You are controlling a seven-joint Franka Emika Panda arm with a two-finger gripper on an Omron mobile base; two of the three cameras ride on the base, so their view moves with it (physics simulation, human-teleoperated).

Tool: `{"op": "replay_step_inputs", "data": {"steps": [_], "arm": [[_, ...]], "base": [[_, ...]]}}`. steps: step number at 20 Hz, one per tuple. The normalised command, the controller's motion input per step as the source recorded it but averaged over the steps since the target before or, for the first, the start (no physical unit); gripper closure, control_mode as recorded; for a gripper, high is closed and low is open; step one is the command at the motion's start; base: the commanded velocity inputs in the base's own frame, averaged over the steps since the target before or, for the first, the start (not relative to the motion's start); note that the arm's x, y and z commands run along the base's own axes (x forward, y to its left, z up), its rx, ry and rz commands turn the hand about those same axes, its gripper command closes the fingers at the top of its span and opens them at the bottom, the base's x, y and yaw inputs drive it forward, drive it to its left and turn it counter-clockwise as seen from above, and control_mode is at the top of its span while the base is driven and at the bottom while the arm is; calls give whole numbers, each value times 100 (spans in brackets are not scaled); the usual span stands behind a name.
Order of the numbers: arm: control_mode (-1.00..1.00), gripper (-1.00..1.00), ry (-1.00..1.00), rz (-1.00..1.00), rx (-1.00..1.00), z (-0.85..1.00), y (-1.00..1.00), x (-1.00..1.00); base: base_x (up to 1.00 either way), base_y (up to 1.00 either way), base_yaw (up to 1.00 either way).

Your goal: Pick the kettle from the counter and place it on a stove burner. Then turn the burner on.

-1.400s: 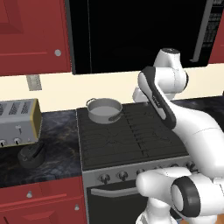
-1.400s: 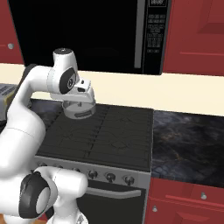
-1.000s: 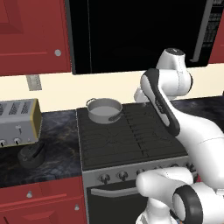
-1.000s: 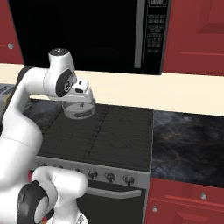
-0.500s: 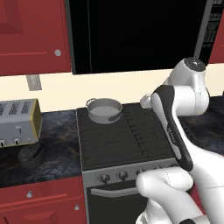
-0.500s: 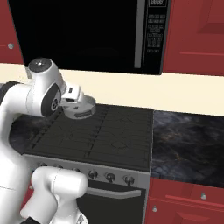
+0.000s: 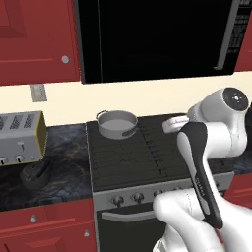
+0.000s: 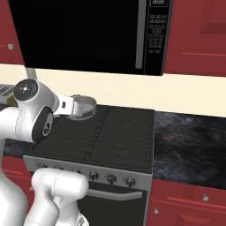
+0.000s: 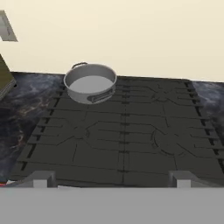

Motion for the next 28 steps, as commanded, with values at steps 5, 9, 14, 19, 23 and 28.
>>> {"op": "replay_step_inputs", "data": {"steps": [5, 9, 14, 19, 23, 28], "arm": [[-100, -100, -6, -6, 0, 0, 0, -27], [-100, -100, -9, -22, 0, 0, -3, -42], [-100, -100, -1, -1, 0, 0, 0, 0], [-100, -100, 0, 0, 0, 0, 7, 0], [-100, -100, 0, 12, 0, 0, 47, 0], [-100, -100, 3, 19, 0, 0, 71, 0]], "base": [[0, 0, 0], [0, 0, 0], [0, 0, 0], [0, 0, 0], [0, 0, 0], [0, 0, 0]]}}
